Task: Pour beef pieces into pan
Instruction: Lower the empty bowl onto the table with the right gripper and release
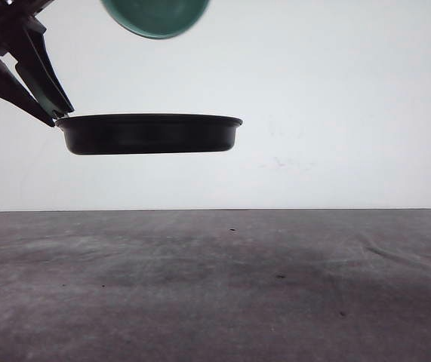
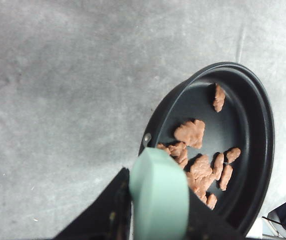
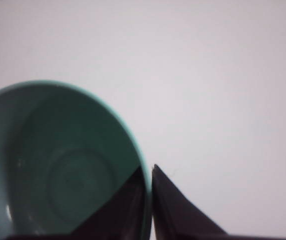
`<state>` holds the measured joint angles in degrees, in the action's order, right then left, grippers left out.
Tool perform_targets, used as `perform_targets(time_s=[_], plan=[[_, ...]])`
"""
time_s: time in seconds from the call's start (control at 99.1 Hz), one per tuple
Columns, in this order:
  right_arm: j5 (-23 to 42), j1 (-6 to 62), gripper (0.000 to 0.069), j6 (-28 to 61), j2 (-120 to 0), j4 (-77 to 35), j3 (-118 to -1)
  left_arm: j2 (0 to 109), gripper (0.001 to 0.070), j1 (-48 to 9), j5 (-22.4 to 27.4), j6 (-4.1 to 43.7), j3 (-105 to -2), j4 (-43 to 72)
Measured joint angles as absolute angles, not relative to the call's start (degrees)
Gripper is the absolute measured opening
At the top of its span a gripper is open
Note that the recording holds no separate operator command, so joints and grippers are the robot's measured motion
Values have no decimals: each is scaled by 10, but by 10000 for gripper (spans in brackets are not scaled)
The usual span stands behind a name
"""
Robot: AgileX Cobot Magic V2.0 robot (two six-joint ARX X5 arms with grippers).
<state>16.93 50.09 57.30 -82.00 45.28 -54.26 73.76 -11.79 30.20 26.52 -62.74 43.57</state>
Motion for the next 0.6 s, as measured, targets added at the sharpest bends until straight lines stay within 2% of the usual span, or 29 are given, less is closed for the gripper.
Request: perform_targets(time_s=[0.111,0.293,0.424,0.514,0.595], plan=[[243,490,17,422,-807,388,-543,738,55,-118,302,265,-627,431],[210,470,17,149,-720,258,-542,738,55,-118,302,252,-627,431],[205,441,17,59,-655,164,-544,738,55,-118,302,244,-627,431],[188,386,17,3,-623,41,-544,738,55,-118,302,237,-627,430],[146,326,17,-56,-616,-86,-544,738,55,-120,296,235,-627,418]])
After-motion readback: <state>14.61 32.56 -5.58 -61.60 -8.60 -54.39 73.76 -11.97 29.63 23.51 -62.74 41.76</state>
